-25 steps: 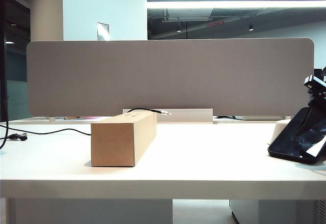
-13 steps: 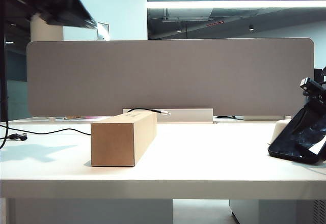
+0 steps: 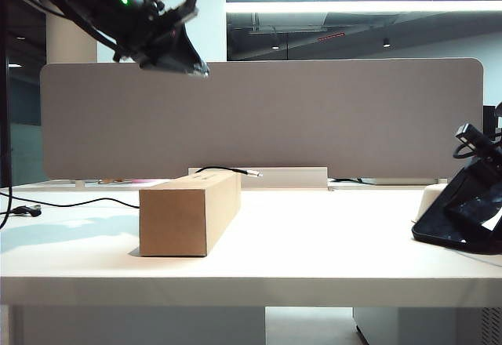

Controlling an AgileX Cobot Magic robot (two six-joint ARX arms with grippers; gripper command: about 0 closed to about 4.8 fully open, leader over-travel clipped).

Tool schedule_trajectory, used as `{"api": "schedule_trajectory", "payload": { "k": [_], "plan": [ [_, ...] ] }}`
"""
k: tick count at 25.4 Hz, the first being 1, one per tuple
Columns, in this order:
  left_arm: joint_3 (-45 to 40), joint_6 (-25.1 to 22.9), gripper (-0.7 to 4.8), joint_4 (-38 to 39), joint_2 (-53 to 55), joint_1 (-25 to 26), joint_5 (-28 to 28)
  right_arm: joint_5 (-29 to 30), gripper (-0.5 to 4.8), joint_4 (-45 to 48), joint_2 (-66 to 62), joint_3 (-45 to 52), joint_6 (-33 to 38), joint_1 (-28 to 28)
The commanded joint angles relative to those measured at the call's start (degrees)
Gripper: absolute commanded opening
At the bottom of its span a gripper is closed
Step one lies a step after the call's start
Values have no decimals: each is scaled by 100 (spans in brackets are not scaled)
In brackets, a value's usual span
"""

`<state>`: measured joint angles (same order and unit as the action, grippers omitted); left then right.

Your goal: Pick up the charging cable and the phone, plug the charging cable into the charging port on the phone, and finally place them back on the table.

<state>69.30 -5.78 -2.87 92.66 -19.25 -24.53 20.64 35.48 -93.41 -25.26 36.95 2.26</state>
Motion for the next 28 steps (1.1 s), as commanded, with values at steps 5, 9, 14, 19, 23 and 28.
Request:
{"api": "schedule_trajectory", "payload": {
  "k": [5, 9, 14, 19, 23, 28],
  "plan": [
    [138, -382, -6, -57, 168, -68, 229, 293, 64, 162, -354, -2, 186, -7],
    [142, -501, -6, -59, 168, -68, 275, 614, -4, 404, -352, -2, 186, -9],
    [551, -1038, -6, 153, 363, -74, 306, 1397, -6, 802, -293, -2, 254, -11],
    [2004, -2446, -6, 1475, 1196, -389, 1040, 1703, -6, 780, 236, 2, 304, -9],
    [2483, -2883, -6, 1572, 1624, -496, 1014, 1834, -6, 763, 616, 2, 345, -9],
    [3128, -3654, -3, 2302, 2249, -643, 1099, 1897, -6, 632, 1088, 2, 380, -11]
  ]
}}
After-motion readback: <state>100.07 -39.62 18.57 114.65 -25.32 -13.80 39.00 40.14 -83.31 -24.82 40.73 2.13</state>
